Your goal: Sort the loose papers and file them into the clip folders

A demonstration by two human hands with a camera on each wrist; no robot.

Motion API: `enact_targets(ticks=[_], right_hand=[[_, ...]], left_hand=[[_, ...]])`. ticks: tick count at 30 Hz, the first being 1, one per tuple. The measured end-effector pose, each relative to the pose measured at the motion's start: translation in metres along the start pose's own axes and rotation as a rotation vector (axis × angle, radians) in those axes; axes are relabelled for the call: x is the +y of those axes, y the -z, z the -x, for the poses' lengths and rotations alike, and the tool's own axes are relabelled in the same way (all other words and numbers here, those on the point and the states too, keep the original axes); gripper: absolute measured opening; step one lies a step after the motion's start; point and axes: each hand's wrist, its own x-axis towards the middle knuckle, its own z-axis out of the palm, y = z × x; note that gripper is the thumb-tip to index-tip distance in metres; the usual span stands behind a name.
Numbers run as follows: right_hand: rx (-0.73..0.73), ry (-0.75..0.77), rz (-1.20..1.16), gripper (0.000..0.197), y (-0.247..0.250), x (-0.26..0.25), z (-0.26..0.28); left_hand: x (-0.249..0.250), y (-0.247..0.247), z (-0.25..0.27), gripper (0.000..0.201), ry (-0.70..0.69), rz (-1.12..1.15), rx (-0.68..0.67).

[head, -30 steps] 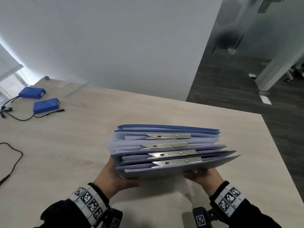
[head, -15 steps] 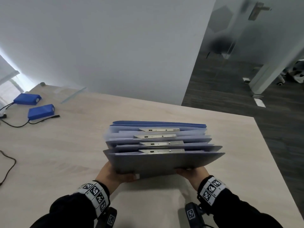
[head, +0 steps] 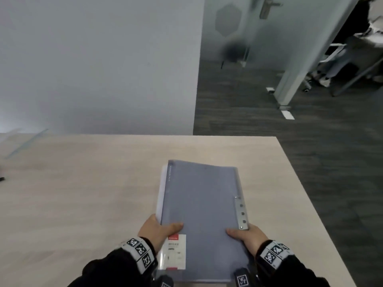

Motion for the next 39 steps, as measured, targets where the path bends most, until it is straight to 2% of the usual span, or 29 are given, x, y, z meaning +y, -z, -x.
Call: enact_targets(ticks=[3,7,12,14,20,24,29,32,34,35,38,39], right_hand=[[0.058,0.000,0.019,0.051,0.015,-0.005,-0.013],[0.175,0.042,0.080,0.078,0.023,-0.022,-0.048],[0.225,0.083,0.178,0.052,0.024,-0.067,-0.084],[0.229,0.090,0.244,0.051,0.024,-0.082,-0.099],[0.277,0.030,0.388,0.094,0.020,-0.101,-0.135],[0.294,-0.012,0.454,0.101,0.020,-0.109,-0.133],[0.321,0.042,0.481,0.092,0.015,-0.106,-0.124],[0.335,0.086,0.476,0.061,0.016,-0.104,-0.118],[0.338,0.104,0.468,0.043,0.018,-0.102,-0.115],[0.329,0.107,0.462,0.038,0.018,-0.102,-0.111],[0.311,0.126,0.424,0.036,0.019,-0.097,-0.102],[0.309,0.114,0.428,0.037,0.017,-0.098,-0.095]], left_hand=[[0.011,-0.019,-0.019,0.062,0.029,-0.038,-0.007],[0.035,-0.032,-0.047,0.080,0.057,0.019,-0.022],[0.069,-0.041,-0.084,0.081,0.033,0.057,0.032],[0.080,-0.042,-0.096,0.072,0.016,0.043,0.056],[0.090,-0.049,-0.110,0.075,-0.062,0.011,0.131],[0.085,-0.055,-0.102,0.065,-0.078,0.020,0.146],[0.086,-0.052,-0.095,0.066,-0.085,0.055,0.108],[0.090,-0.049,-0.087,0.061,-0.115,0.062,0.099],[0.089,-0.046,-0.084,0.082,-0.143,0.047,0.091],[0.089,-0.045,-0.081,0.085,-0.144,0.032,0.083],[0.081,-0.043,-0.078,0.079,-0.202,0.006,0.047],[0.082,-0.042,-0.070,0.080,-0.179,0.011,0.036]])
